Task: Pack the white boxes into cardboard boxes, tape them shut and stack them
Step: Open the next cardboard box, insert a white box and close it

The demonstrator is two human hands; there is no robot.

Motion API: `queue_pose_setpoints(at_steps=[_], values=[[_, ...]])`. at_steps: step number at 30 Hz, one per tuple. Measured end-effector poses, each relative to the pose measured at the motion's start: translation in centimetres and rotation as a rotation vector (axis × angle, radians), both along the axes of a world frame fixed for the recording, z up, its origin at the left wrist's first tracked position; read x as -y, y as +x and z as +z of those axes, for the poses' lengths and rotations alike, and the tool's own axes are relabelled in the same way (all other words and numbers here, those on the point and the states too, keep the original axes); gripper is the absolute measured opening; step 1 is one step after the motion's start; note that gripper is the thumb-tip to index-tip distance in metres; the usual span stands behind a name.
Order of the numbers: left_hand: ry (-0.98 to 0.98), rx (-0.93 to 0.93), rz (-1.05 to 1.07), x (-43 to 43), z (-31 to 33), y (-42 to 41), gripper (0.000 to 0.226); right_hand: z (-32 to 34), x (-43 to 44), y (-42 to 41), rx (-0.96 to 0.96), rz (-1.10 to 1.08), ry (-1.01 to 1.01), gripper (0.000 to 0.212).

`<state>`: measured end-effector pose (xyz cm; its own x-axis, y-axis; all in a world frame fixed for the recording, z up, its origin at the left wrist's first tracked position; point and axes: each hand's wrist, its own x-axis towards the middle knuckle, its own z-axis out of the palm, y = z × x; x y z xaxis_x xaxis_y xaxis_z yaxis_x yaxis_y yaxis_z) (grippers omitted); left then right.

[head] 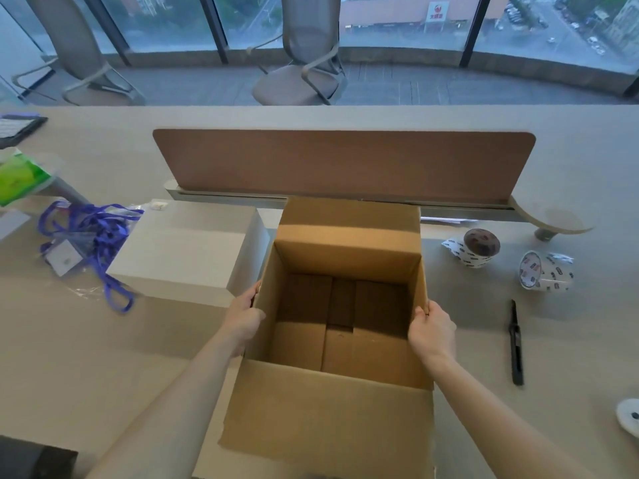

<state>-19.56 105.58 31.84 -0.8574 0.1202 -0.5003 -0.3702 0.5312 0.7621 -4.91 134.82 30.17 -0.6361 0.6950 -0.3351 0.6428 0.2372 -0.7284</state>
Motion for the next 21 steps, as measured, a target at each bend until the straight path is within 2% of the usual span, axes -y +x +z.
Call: queue_pose_setpoints(at_steps=[4, 7, 10, 13, 18, 21], values=[[-0.058, -0.042, 0.028, -0.8, 0.2, -0.3, 0.070, 0.1, -0.3, -1.4, 0.032, 0.022, 0.041, 0.014], [-0.162, -0.090, -0.065, -1.6, 1.0, -0.1, 0.069, -0.3, -0.6, -2.0, 0.041, 0.028, 0.019, 0.019], [-0.302, -0.098, -0.181, -1.8, 1.8, 0.3, 0.070, 0.2, -0.4, -1.3, -0.032, 0.076, -0.023, 0.041], [-0.354, -0.199, -0.201, -1.4, 3.1, 0.8, 0.068, 1.9, 0.1, -0.7, -0.130, 0.238, 0.130, 0.055], [-0.324, -0.466, -0.200, 1.6, 5.2, -0.3, 0.045, 4.9, 2.1, -3.5, -0.335, 0.433, 0.242, 0.033], [-0.334, -0.553, -0.129, 5.0, 6.0, -2.8, 0.038, 7.2, 4.9, -6.1, -0.358, 0.520, 0.157, 0.026]])
